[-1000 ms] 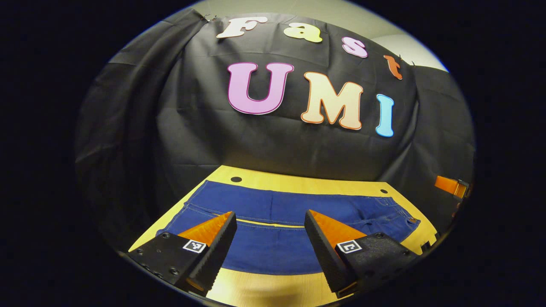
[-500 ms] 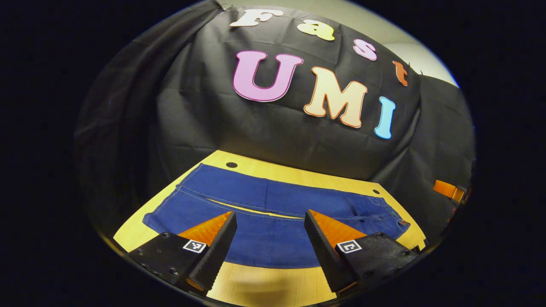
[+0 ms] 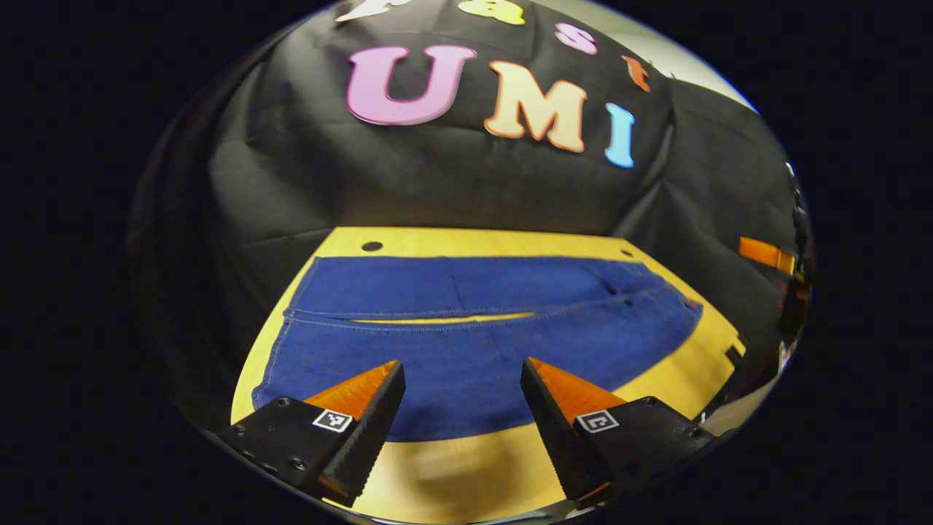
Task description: Grasp the waist and the cuffs of the jeans and fold them to make the two legs overlap; first hold the waist and fold one-third of the jeans toward the cuffs, then hold the cuffs and fold the remaining one-third in the same direction to finish folding.
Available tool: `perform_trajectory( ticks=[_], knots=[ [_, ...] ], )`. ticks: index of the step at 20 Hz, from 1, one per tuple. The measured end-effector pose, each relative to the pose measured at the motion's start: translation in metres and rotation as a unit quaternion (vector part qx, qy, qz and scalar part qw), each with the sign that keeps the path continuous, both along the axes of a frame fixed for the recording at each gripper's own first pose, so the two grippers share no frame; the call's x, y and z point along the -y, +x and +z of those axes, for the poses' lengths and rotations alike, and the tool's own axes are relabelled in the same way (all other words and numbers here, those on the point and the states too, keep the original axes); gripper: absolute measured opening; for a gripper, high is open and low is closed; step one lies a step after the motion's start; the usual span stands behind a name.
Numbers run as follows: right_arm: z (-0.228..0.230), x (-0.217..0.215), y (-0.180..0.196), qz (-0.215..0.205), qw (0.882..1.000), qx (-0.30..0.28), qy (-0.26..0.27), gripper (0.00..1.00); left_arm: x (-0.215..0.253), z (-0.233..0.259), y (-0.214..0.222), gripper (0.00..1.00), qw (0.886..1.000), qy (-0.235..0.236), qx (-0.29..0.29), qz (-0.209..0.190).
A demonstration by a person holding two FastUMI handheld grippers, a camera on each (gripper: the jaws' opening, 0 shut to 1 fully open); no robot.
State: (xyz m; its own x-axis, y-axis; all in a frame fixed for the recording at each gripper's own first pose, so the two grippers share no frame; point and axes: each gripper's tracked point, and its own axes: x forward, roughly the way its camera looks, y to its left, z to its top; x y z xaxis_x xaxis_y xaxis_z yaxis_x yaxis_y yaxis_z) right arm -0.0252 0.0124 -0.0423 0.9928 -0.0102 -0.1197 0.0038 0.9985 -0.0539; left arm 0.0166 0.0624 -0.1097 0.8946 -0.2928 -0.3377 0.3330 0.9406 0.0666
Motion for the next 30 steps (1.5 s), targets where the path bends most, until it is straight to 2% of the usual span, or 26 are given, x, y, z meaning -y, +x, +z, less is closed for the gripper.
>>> perform_trajectory(
  ticks=[2, 3, 4, 5, 6, 9, 10, 11, 12, 13, 14, 15, 16, 18, 19, 20, 23, 25, 26, 28, 29, 30],
  knots=[
    [-0.007, -0.001, -0.002, 0.002, 1.000, -0.008, -0.005, 0.98, -0.014, -0.025, -0.003, 0.95, 0.997, 0.027, -0.055, -0.039],
    [-0.009, -0.002, -0.002, 0.002, 1.000, -0.012, -0.007, 0.98, -0.025, -0.034, -0.004, 0.95, 0.995, 0.048, -0.077, -0.050],
    [-0.015, -0.002, -0.002, 0.002, 1.000, -0.017, -0.010, 0.94, -0.039, -0.042, -0.006, 0.95, 0.991, 0.071, -0.095, -0.055],
    [-0.018, -0.002, -0.002, 0.002, 1.000, -0.023, -0.011, 0.94, -0.052, -0.049, -0.005, 0.95, 0.987, 0.095, -0.111, -0.059],
    [-0.022, -0.002, -0.001, 0.003, 1.000, -0.028, -0.013, 0.98, -0.063, -0.055, -0.004, 0.95, 0.983, 0.118, -0.126, -0.064],
    [-0.024, -0.001, 0.000, 0.001, 0.999, -0.034, -0.014, 0.94, -0.096, -0.069, -0.007, 0.96, 0.962, 0.193, -0.175, -0.085],
    [-0.026, 0.000, 0.000, -0.001, 0.999, -0.036, -0.014, 0.98, -0.099, -0.074, -0.008, 0.95, 0.955, 0.208, -0.186, -0.095],
    [-0.027, 0.002, 0.001, -0.002, 0.999, -0.038, -0.014, 0.98, -0.102, -0.076, -0.010, 0.95, 0.948, 0.222, -0.200, -0.105],
    [-0.028, 0.003, 0.002, -0.004, 0.999, -0.040, -0.014, 0.94, -0.105, -0.078, -0.010, 0.95, 0.942, 0.235, -0.210, -0.116],
    [-0.029, 0.006, 0.002, -0.006, 0.999, -0.041, -0.014, 0.98, -0.107, -0.080, -0.010, 0.94, 0.934, 0.251, -0.220, -0.127],
    [-0.028, 0.008, 0.003, -0.008, 0.999, -0.041, -0.015, 0.94, -0.111, -0.083, -0.013, 0.93, 0.926, 0.265, -0.232, -0.137],
    [-0.028, 0.008, 0.004, -0.009, 0.999, -0.043, -0.015, 0.94, -0.113, -0.086, -0.014, 0.94, 0.919, 0.277, -0.242, -0.145],
    [-0.029, 0.009, 0.005, -0.010, 0.999, -0.044, -0.016, 0.98, -0.116, -0.088, -0.015, 0.94, 0.912, 0.287, -0.253, -0.150],
    [-0.031, 0.011, 0.005, -0.011, 0.999, -0.047, -0.022, 0.98, -0.124, -0.092, -0.014, 0.94, 0.896, 0.316, -0.268, -0.158],
    [-0.032, 0.013, 0.004, -0.012, 0.998, -0.050, -0.024, 0.98, -0.126, -0.092, -0.013, 0.91, 0.889, 0.333, -0.270, -0.161],
    [-0.034, 0.014, 0.004, -0.012, 0.998, -0.055, -0.025, 0.94, -0.129, -0.094, -0.013, 0.93, 0.883, 0.345, -0.274, -0.164],
    [-0.039, 0.018, 0.005, -0.014, 0.998, -0.064, -0.026, 0.94, -0.125, -0.094, -0.017, 0.92, 0.869, 0.352, -0.296, -0.182],
    [-0.042, 0.019, 0.007, -0.015, 0.997, -0.069, -0.025, 0.98, -0.125, -0.096, -0.015, 0.90, 0.861, 0.353, -0.310, -0.194],
    [-0.043, 0.020, 0.008, -0.015, 0.997, -0.072, -0.025, 0.94, -0.126, -0.097, -0.014, 0.90, 0.860, 0.351, -0.315, -0.192],
    [-0.046, 0.021, 0.012, -0.013, 0.997, -0.078, -0.026, 0.94, -0.126, -0.097, -0.014, 0.86, 0.856, 0.356, -0.319, -0.199],
    [-0.048, 0.021, 0.013, -0.011, 0.996, -0.081, -0.026, 0.94, -0.126, -0.097, -0.015, 0.99, 0.853, 0.360, -0.321, -0.200],
    [-0.050, 0.021, 0.015, -0.008, 0.996, -0.085, -0.026, 0.98, -0.124, -0.097, -0.017, 0.93, 0.853, 0.359, -0.323, -0.199]
  ],
)
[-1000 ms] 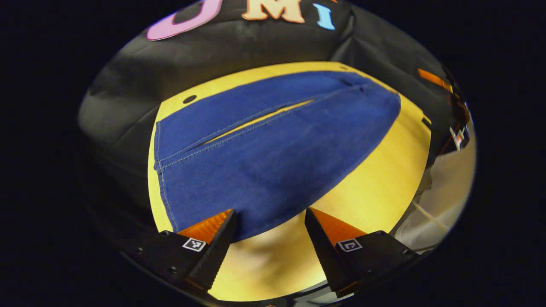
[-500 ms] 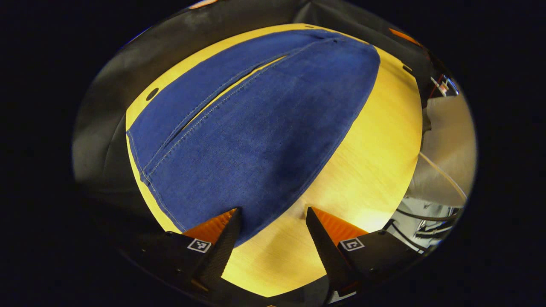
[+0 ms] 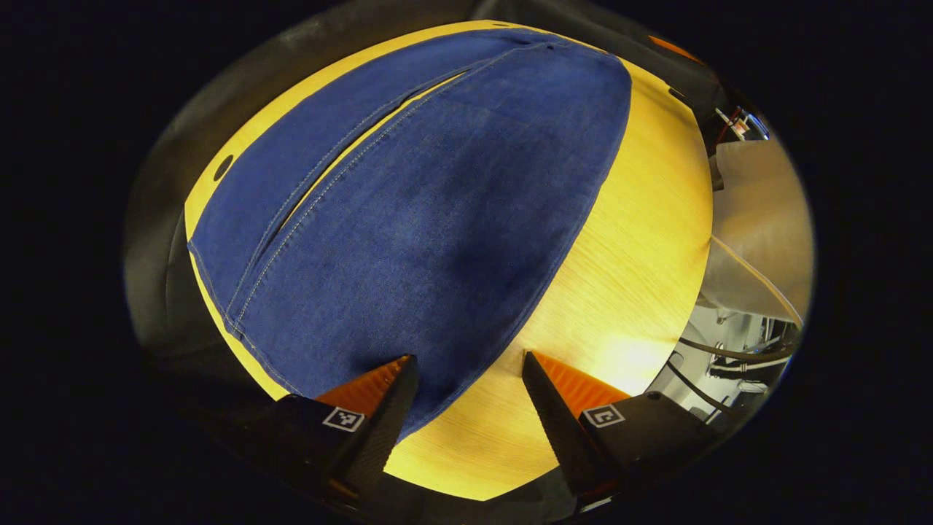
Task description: Grasp the waist and the cuffs of the jeans and fold them to make the two legs overlap; first hold the waist and fold one-third of the jeans toward the cuffs, then hold the cuffs and fold the remaining one-third in the same direction to finish folding.
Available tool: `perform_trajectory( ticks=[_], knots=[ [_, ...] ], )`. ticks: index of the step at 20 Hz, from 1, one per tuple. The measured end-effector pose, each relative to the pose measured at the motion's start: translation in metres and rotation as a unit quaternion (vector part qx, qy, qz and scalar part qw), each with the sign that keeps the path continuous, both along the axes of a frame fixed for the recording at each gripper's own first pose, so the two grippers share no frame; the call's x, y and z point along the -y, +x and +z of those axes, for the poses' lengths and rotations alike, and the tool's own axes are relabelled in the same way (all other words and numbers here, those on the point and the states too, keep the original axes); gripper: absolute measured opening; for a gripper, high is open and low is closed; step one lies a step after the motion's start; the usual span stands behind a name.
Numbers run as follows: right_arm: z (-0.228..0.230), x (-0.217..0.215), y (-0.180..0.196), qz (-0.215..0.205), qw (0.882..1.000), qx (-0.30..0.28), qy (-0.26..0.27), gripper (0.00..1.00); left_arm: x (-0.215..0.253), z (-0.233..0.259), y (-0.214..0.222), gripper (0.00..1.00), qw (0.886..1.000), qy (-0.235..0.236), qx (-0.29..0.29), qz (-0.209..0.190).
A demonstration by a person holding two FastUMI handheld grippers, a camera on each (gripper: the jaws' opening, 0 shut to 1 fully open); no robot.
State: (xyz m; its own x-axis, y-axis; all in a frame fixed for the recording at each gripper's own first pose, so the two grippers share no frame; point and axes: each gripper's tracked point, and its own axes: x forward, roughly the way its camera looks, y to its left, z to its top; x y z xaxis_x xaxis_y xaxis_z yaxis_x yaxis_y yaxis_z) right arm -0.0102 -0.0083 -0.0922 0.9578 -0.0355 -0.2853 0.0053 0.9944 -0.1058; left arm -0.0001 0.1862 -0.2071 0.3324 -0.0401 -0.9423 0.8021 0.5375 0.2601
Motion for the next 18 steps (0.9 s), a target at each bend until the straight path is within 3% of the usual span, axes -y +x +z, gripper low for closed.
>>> perform_trajectory(
  ticks=[3, 4, 5, 6, 8, 10, 11, 14, 18],
  knots=[
    [-0.009, 0.000, 0.008, 0.017, 1.000, -0.021, 0.001, 0.95, -0.003, 0.000, 0.003, 0.85, 1.000, 0.009, 0.001, 0.014],
    [-0.011, 0.001, 0.011, 0.025, 0.999, -0.028, -0.001, 0.99, -0.003, 0.001, 0.006, 0.71, 1.000, 0.010, 0.002, 0.021],
    [-0.012, 0.004, 0.013, 0.032, 0.999, -0.034, -0.001, 0.95, -0.001, -0.001, 0.009, 0.65, 1.000, 0.014, 0.003, 0.025],
    [-0.014, 0.007, 0.016, 0.038, 0.998, -0.040, -0.001, 0.96, -0.001, 0.002, 0.008, 0.48, 0.999, 0.017, 0.005, 0.028],
    [-0.021, 0.015, 0.023, 0.053, 0.997, -0.057, -0.001, 0.99, -0.002, 0.001, 0.013, 0.24, 0.999, 0.033, 0.009, 0.034],
    [-0.033, 0.030, 0.027, 0.065, 0.994, -0.081, -0.021, 0.99, -0.003, 0.002, 0.015, 0.04, 0.998, 0.046, 0.013, 0.036],
    [-0.040, 0.039, 0.029, 0.072, 0.993, -0.092, -0.034, 0.95, -0.003, 0.002, 0.015, 0.01, 0.998, 0.048, 0.013, 0.033],
    [-0.063, 0.064, 0.034, 0.106, 0.981, -0.138, -0.082, 0.99, -0.002, 0.001, 0.017, 0.00, 0.998, 0.048, 0.011, 0.040],
    [-0.095, 0.106, 0.037, 0.163, 0.950, -0.203, -0.174, 0.99, -0.004, -0.002, 0.021, 0.00, 0.997, 0.062, 0.001, 0.044]
  ],
)
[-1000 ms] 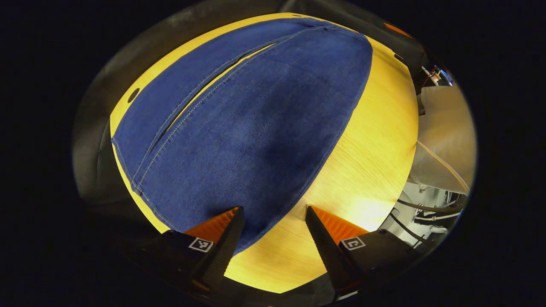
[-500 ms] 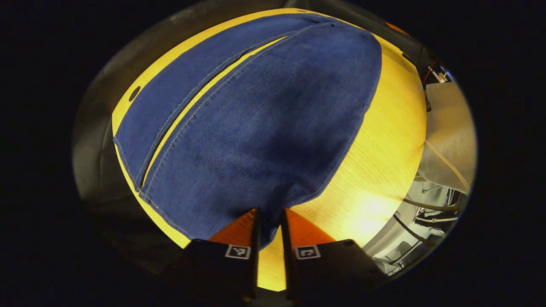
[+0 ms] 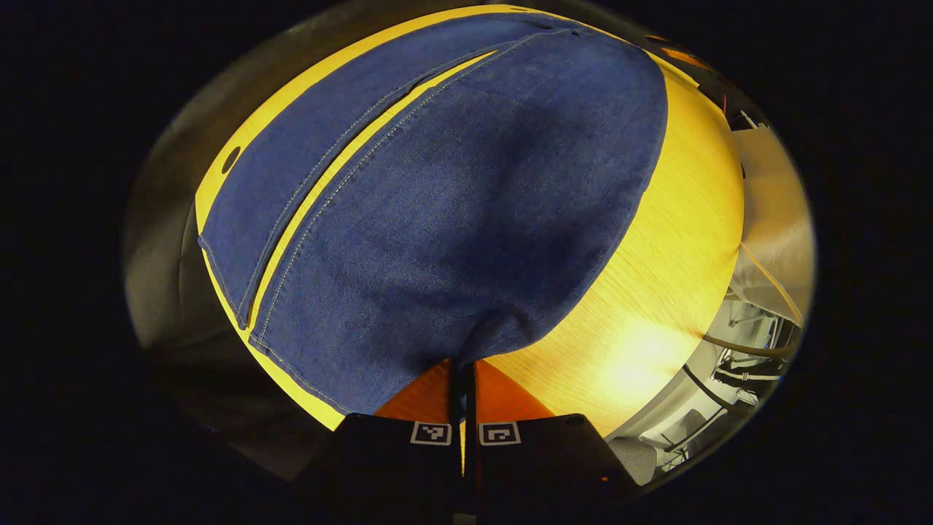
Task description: Grasp the waist and the cuffs of the jeans and fold them to make the two legs overlap; first hold the waist and fold one-third of the jeans toward the cuffs, then hold the cuffs and fold the remaining one-third in the same direction to finish folding.
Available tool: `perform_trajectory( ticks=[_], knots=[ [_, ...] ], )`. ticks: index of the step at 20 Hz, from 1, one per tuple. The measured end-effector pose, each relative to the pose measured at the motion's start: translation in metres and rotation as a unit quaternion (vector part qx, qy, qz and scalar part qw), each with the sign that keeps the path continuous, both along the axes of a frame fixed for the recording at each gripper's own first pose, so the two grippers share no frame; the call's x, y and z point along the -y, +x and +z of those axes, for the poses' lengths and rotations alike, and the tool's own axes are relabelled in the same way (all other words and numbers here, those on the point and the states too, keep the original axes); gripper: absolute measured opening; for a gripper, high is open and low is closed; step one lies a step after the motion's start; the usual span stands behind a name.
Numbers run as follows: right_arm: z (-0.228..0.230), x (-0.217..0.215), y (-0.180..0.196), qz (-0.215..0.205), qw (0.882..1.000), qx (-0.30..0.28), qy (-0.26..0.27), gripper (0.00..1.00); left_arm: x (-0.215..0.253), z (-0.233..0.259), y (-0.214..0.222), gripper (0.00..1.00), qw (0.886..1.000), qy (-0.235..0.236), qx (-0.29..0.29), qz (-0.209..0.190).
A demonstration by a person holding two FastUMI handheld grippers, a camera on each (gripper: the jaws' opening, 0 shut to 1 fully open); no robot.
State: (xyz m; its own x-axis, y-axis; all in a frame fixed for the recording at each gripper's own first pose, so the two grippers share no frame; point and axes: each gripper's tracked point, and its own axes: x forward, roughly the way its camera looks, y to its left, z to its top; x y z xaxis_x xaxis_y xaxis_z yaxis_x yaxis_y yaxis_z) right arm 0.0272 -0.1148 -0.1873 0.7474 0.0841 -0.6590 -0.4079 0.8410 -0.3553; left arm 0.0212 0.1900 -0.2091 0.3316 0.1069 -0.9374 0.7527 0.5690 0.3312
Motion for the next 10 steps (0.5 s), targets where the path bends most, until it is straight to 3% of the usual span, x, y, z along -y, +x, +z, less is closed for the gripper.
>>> perform_trajectory(
  ticks=[5, 10],
  knots=[
    [-0.050, 0.042, 0.000, 0.058, 0.989, -0.096, -0.098, 0.99, -0.003, 0.000, 0.000, 0.00, 1.000, 0.011, -0.008, 0.010],
    [-0.076, 0.041, 0.003, 0.076, 0.980, -0.159, -0.096, 0.99, -0.002, -0.001, 0.001, 0.00, 1.000, 0.015, -0.001, 0.015]
  ],
)
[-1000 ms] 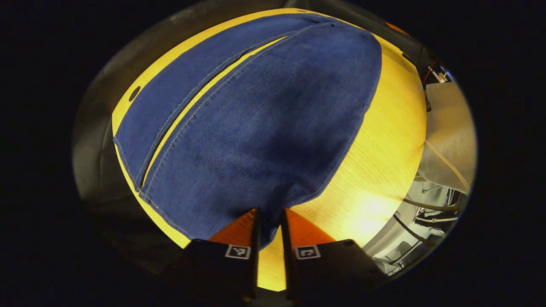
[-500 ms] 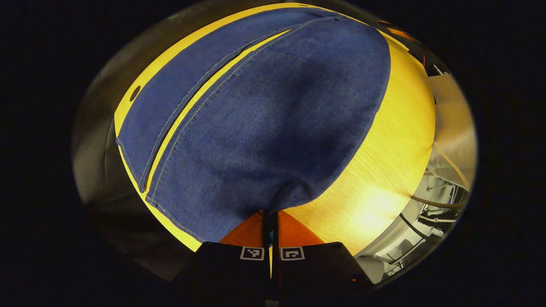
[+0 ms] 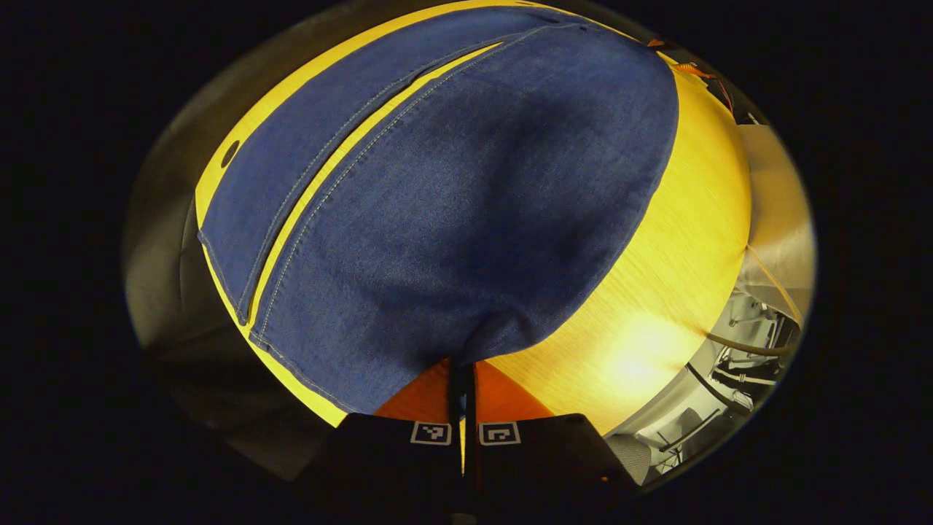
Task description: Grasp the waist and the cuffs of the jeans and fold them to make the two legs overlap; first hold the waist and fold one-third of the jeans toward the cuffs, then hold the cuffs and fold the remaining one-third in the same direction to finish folding.
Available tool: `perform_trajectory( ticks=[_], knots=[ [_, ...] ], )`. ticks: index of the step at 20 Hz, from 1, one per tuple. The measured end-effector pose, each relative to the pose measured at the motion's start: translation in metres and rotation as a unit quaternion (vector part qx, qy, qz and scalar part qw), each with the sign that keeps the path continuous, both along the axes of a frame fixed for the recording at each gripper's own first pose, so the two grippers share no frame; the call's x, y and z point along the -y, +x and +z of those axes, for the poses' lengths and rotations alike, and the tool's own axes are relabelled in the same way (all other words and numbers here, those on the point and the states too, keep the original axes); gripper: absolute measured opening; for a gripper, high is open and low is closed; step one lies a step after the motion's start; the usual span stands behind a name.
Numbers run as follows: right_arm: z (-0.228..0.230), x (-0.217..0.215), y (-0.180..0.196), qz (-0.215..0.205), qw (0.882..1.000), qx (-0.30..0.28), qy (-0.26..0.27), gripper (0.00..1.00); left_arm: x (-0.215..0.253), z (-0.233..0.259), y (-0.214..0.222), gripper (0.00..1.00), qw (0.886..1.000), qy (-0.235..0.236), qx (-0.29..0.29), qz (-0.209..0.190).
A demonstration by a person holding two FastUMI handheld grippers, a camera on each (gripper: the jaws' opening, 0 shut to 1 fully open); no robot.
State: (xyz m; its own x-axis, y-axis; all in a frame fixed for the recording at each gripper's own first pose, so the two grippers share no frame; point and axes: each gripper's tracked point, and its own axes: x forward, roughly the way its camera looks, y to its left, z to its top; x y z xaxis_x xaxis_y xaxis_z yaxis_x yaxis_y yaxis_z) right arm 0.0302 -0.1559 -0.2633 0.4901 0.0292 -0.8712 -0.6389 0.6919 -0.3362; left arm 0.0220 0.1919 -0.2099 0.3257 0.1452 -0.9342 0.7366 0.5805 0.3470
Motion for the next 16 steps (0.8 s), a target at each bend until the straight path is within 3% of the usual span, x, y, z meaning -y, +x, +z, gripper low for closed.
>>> perform_trajectory(
  ticks=[4, 5, 6, 7, 8, 9, 10, 11, 12, 13, 14, 16],
  knots=[
    [-0.013, 0.002, -0.001, 0.001, 0.999, -0.045, -0.005, 0.98, 0.000, -0.001, 0.001, 0.00, 1.000, 0.004, -0.004, 0.001],
    [-0.015, 0.001, -0.002, 0.002, 0.998, -0.056, 0.001, 0.92, 0.001, -0.001, 0.001, 0.00, 1.000, 0.004, -0.006, 0.001],
    [-0.018, 0.002, -0.006, -0.005, 0.997, -0.075, 0.002, 0.98, 0.000, -0.001, 0.000, 0.00, 1.000, 0.004, -0.007, 0.001],
    [-0.017, 0.000, -0.002, -0.016, 0.997, -0.072, 0.009, 0.97, 0.001, -0.002, 0.001, 0.00, 1.000, 0.003, -0.006, 0.002],
    [-0.016, 0.002, -0.003, -0.020, 0.997, -0.075, 0.007, 0.85, 0.001, -0.003, 0.002, 0.00, 1.000, 0.003, -0.005, 0.002],
    [-0.016, -0.001, -0.001, -0.011, 0.997, -0.071, 0.008, 0.94, 0.002, -0.004, 0.003, 0.00, 1.000, 0.003, -0.005, 0.002],
    [-0.015, 0.000, -0.003, -0.007, 0.997, -0.070, 0.006, 0.94, 0.002, -0.004, 0.003, 0.00, 1.000, 0.004, -0.006, 0.001],
    [-0.015, 0.000, -0.003, -0.003, 0.998, -0.070, 0.007, 0.87, 0.002, -0.004, 0.004, 0.00, 1.000, 0.004, -0.007, 0.000],
    [-0.014, 0.001, -0.002, -0.002, 0.997, -0.071, 0.005, 0.91, 0.003, -0.004, 0.004, 0.00, 1.000, 0.006, -0.010, 0.000],
    [-0.015, 0.001, -0.002, -0.002, 0.997, -0.074, 0.004, 0.89, 0.004, -0.004, 0.004, 0.00, 1.000, 0.007, -0.012, 0.000],
    [-0.013, 0.000, 0.001, 0.001, 0.997, -0.073, 0.003, 0.83, 0.004, -0.005, 0.005, 0.00, 1.000, 0.009, -0.015, 0.000],
    [-0.007, -0.004, 0.010, 0.015, 0.998, -0.064, 0.001, 0.62, 0.001, -0.007, 0.006, 0.00, 1.000, 0.007, -0.017, 0.007]
  ],
)
